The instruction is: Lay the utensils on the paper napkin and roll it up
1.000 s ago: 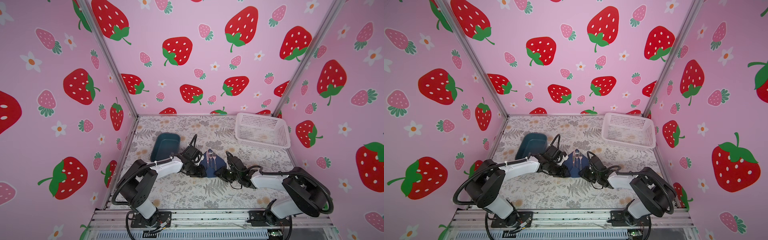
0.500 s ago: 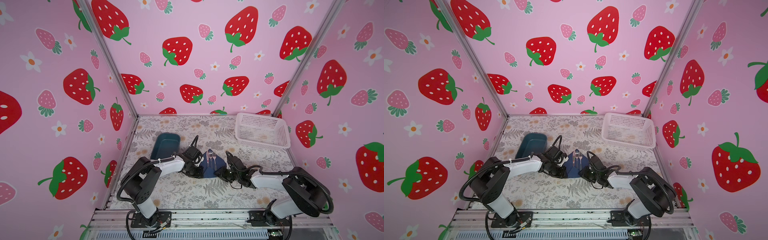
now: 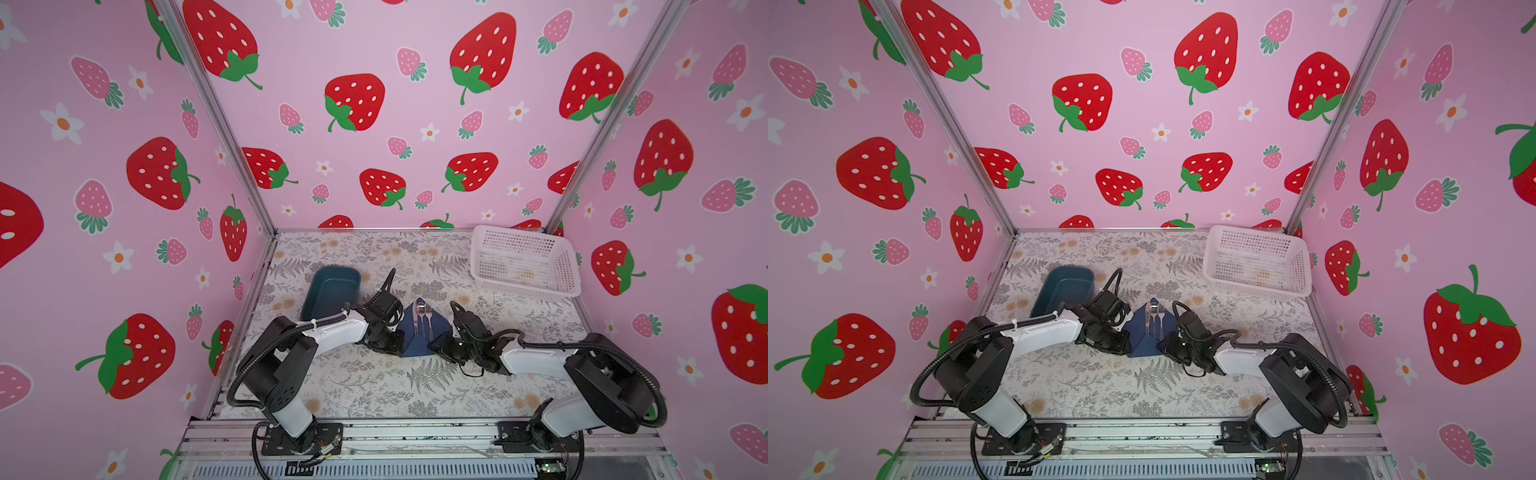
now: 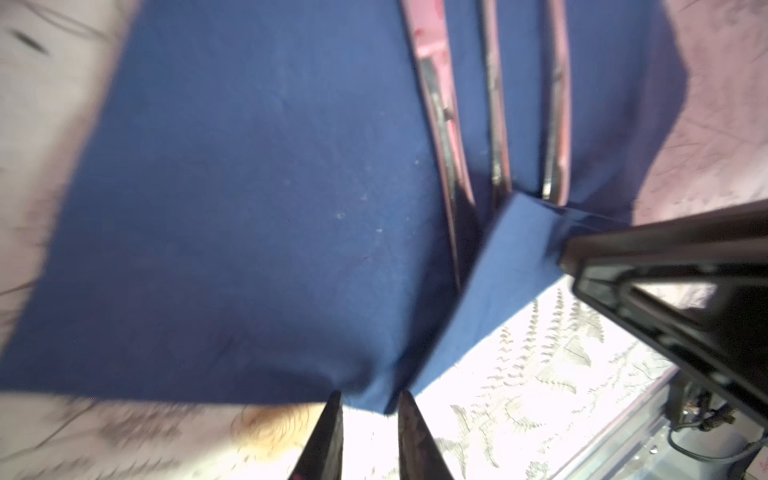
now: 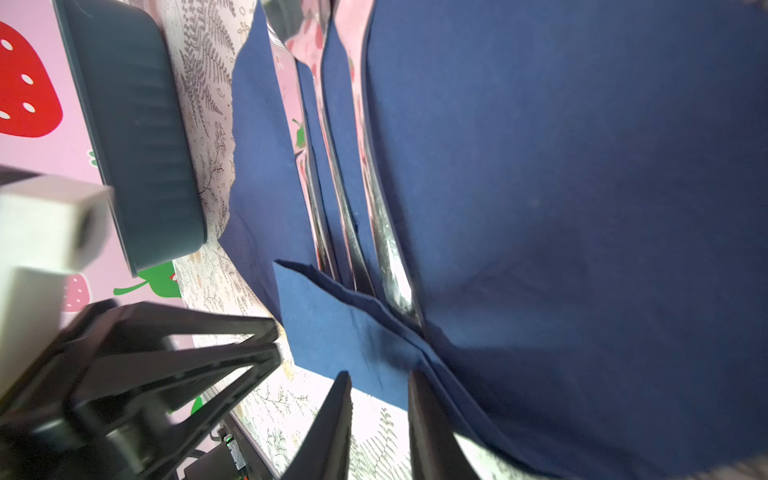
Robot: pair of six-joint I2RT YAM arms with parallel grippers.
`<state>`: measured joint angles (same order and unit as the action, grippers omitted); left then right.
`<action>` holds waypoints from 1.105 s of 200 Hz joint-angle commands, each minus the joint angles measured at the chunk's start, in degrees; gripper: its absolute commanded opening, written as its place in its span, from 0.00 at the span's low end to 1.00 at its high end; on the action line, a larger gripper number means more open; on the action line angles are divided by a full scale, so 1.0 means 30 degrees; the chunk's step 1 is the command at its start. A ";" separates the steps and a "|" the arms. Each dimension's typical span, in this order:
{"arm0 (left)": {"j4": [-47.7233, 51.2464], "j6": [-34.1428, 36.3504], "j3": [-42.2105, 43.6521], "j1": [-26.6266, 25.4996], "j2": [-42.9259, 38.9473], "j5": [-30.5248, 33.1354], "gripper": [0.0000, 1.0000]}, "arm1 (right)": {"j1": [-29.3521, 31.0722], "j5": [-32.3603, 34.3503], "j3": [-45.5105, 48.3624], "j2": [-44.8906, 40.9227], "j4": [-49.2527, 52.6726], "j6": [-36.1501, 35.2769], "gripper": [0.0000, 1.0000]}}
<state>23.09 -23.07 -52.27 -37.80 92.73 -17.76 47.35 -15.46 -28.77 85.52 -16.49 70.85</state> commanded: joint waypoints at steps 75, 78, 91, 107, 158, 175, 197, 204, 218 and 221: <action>-0.1729 -0.1945 -0.2337 -0.0732 0.0526 -0.3427 0.22 | 0.0016 0.1151 0.0107 -0.0310 0.0685 0.0725 0.27; -0.1722 -0.1948 -0.2409 -0.0777 0.0658 -0.3401 0.22 | 0.0033 0.1168 0.0141 -0.0360 0.0706 0.0743 0.27; -0.1857 -0.2014 -0.2616 -0.1029 0.1028 -0.3368 0.23 | 0.0021 0.1285 0.0209 -0.0438 0.0915 0.0844 0.26; -0.1962 -0.2174 -0.2916 -0.1121 0.1606 -0.3386 0.23 | 0.0033 0.1346 0.0249 -0.0411 0.0950 0.0947 0.26; -0.1295 -0.2227 -0.3941 -0.1110 0.3581 -0.2558 0.19 | 0.0025 0.1184 0.0127 -0.0196 0.1007 0.0993 0.26; -0.1108 -0.2128 -0.4080 -0.1111 0.3971 -0.2115 0.17 | 0.0030 0.1420 0.0129 -0.0496 0.1121 0.0913 0.26; -0.1166 -0.1995 -0.4078 -0.1118 0.4259 -0.1991 0.16 | 0.0033 0.2270 0.0129 -0.1369 0.1783 0.0846 0.28; -0.1193 -0.1952 -0.4080 -0.1114 0.4345 -0.2033 0.16 | 0.0021 0.2699 0.0100 -0.1748 0.2118 0.0824 0.29; -0.1195 -0.1929 -0.4080 -0.1107 0.4479 -0.2076 0.16 | 0.0003 0.3508 0.0126 -0.2462 0.2696 0.0846 0.29; -0.1194 -0.1921 -0.4066 -0.1117 0.4496 -0.2078 0.15 | -0.0005 0.3660 0.0150 -0.2611 0.2796 0.0846 0.29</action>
<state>18.26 -29.74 -62.50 -41.10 105.49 -24.43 47.35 -10.00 -28.84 81.56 -12.05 72.53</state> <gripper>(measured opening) 0.157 0.287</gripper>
